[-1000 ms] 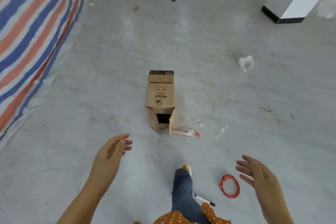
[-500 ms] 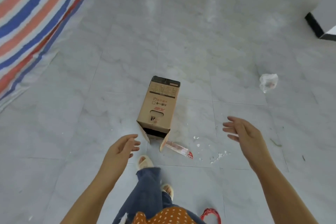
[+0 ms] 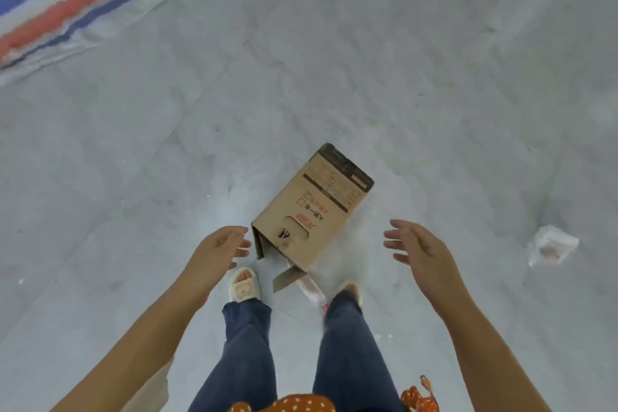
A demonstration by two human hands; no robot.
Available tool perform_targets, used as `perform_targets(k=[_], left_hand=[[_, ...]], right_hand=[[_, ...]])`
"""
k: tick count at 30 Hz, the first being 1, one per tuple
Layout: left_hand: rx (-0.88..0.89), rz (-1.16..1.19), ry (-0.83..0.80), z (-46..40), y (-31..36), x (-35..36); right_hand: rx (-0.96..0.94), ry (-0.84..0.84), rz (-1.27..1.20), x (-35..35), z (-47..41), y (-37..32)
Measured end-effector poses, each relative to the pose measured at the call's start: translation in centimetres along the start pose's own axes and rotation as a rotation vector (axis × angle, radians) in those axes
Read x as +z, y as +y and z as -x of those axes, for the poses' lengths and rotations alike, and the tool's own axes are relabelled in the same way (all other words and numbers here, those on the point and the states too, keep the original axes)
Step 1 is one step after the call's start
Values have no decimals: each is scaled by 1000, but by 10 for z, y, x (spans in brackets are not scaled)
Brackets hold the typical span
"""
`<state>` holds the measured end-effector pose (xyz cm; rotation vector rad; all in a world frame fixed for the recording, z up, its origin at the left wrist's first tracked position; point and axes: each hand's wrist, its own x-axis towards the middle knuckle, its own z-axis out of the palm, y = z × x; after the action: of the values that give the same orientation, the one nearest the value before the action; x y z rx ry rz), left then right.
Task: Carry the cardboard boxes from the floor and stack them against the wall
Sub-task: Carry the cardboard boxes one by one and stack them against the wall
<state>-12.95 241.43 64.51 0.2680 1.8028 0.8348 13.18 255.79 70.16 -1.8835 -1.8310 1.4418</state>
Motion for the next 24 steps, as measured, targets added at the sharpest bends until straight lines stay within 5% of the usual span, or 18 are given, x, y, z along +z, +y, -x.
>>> perform_targets(k=[11, 18, 24], left_hand=[[-272, 34, 485, -146, -45, 96], [-461, 32, 675, -254, -94, 129], [-703, 540, 668, -277, -151, 148]], right_hand=[[-168, -577, 531, 17, -301, 19], [-322, -548, 744, 95, -439, 40], [24, -533, 586, 158, -465, 88]])
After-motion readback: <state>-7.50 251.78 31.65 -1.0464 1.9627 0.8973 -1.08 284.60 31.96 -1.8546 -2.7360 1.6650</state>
